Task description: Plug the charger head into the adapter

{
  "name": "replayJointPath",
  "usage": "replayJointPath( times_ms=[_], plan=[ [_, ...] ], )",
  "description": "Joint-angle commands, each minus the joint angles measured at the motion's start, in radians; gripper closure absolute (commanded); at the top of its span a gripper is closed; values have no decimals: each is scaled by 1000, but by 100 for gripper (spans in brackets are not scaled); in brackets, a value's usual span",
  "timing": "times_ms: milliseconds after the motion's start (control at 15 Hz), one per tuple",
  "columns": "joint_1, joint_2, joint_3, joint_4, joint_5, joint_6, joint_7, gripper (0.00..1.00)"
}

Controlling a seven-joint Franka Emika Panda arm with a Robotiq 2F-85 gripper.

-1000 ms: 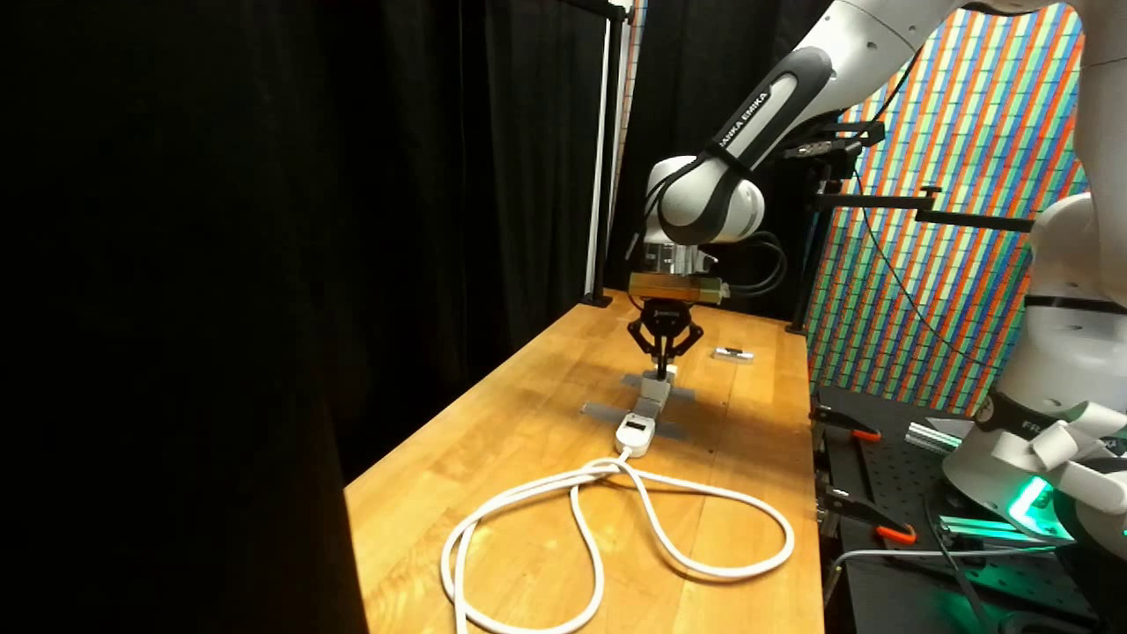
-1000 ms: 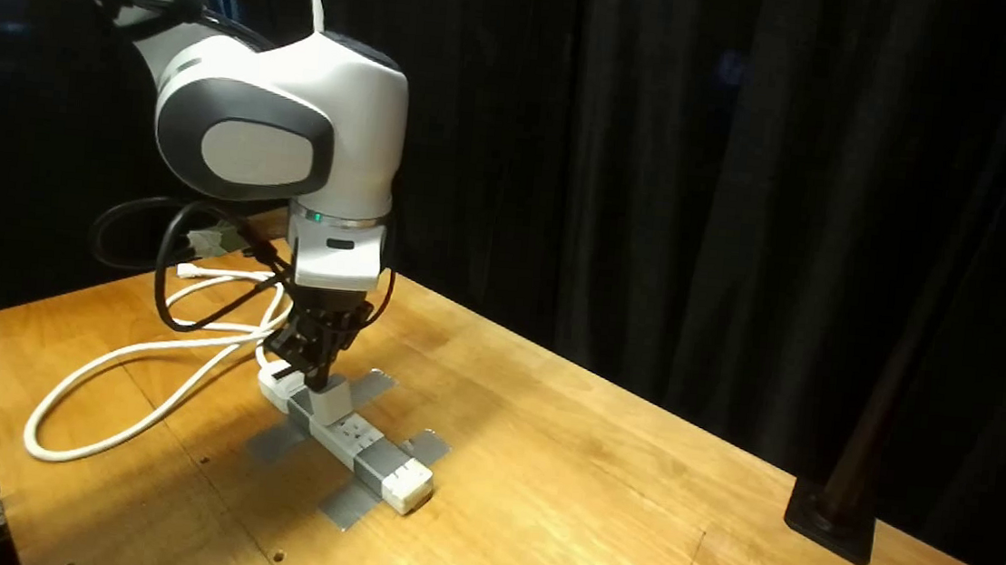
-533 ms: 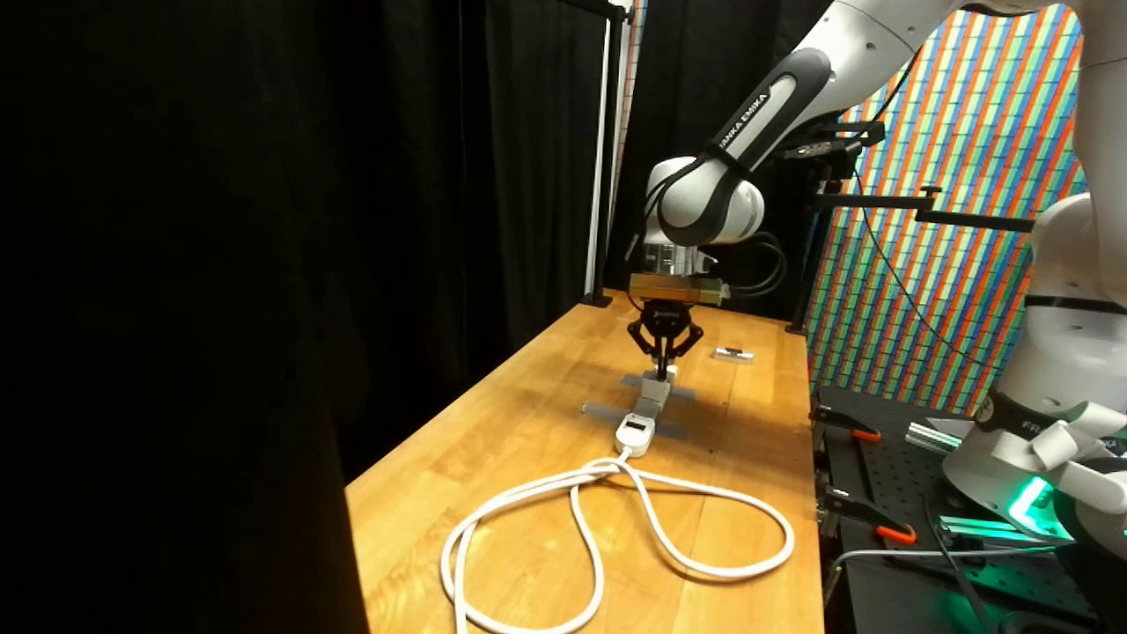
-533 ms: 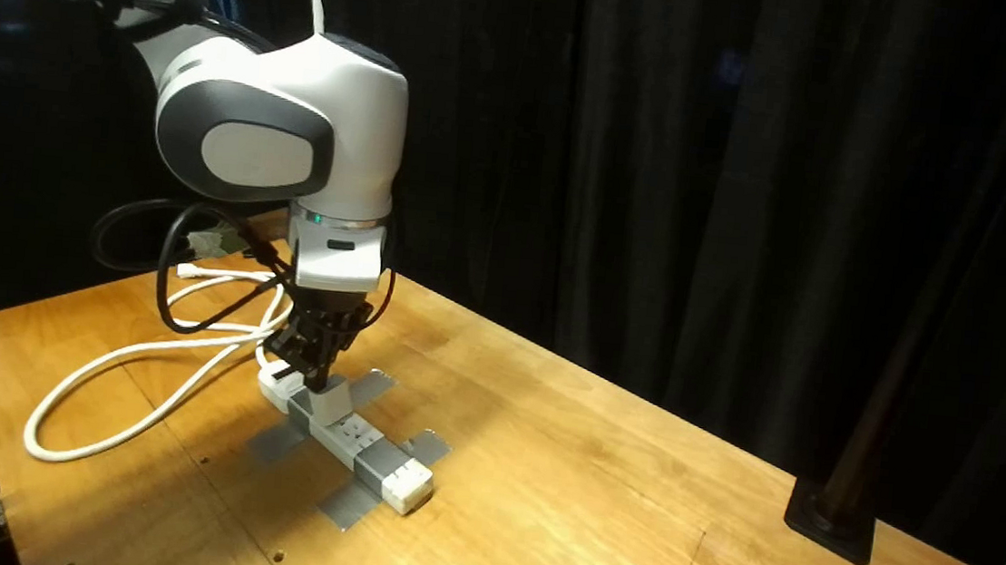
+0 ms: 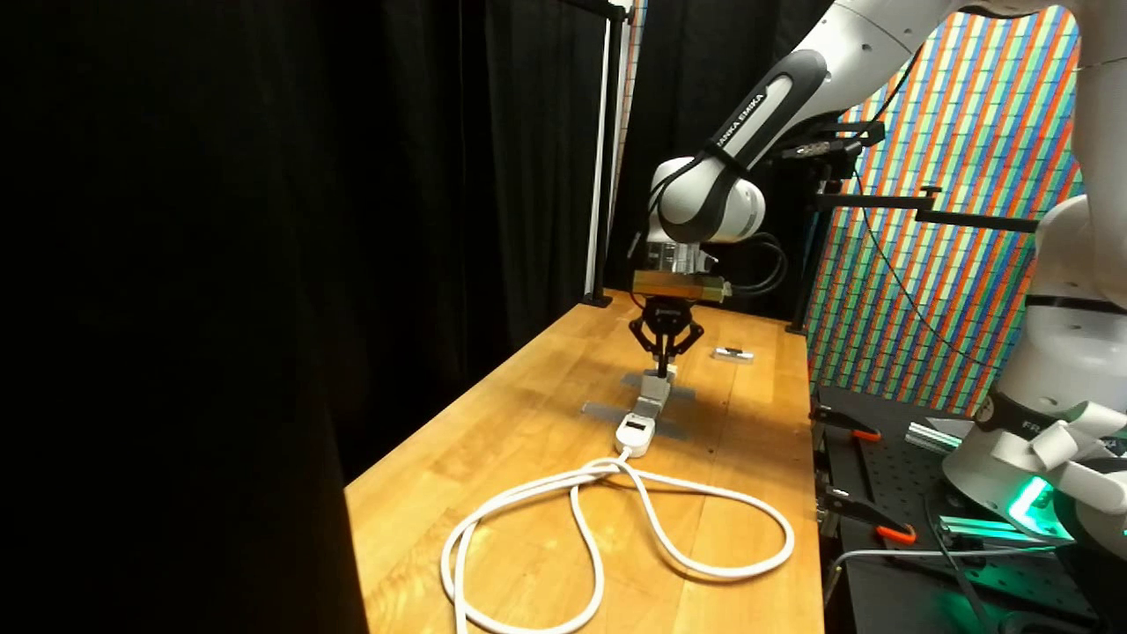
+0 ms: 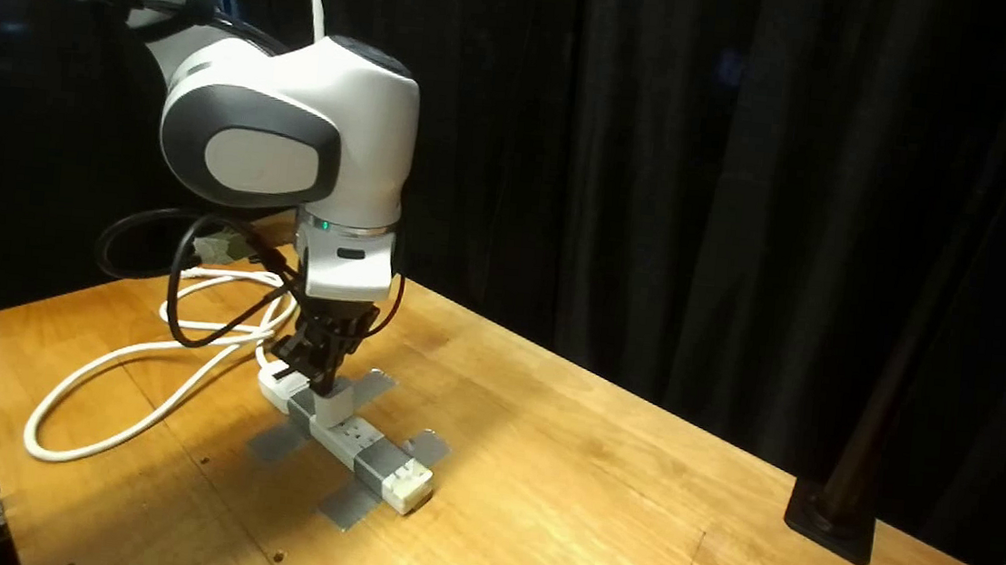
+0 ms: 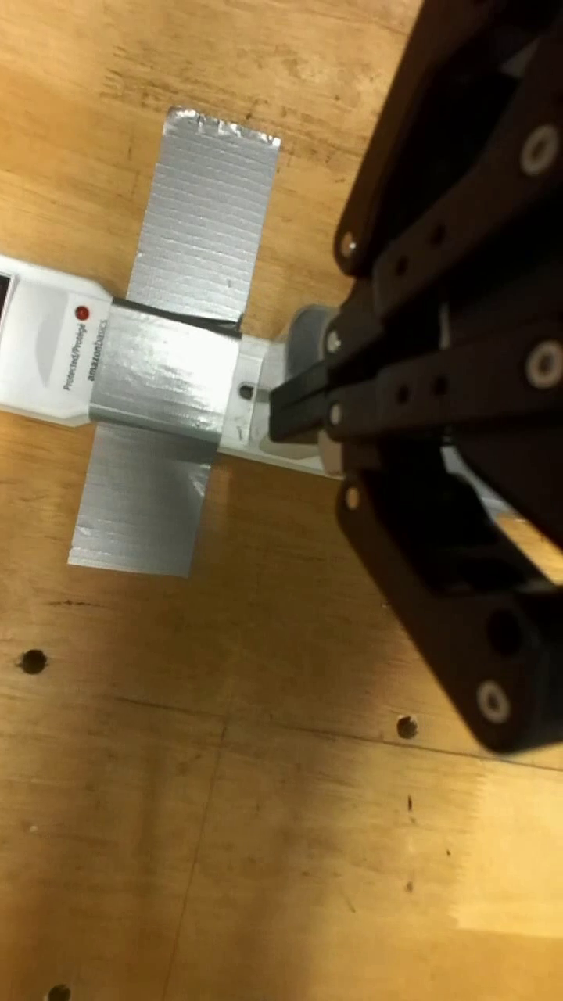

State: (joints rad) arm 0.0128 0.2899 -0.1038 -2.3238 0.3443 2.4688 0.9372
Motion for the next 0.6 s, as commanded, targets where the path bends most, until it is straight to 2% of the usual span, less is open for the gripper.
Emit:
replayJointPath(
  times_ms=[0,533],
  plan=[
    [-34,58,26,30,51,36,-68,96],
    [-70,110,61,48,186,19,-211,97]
  ],
)
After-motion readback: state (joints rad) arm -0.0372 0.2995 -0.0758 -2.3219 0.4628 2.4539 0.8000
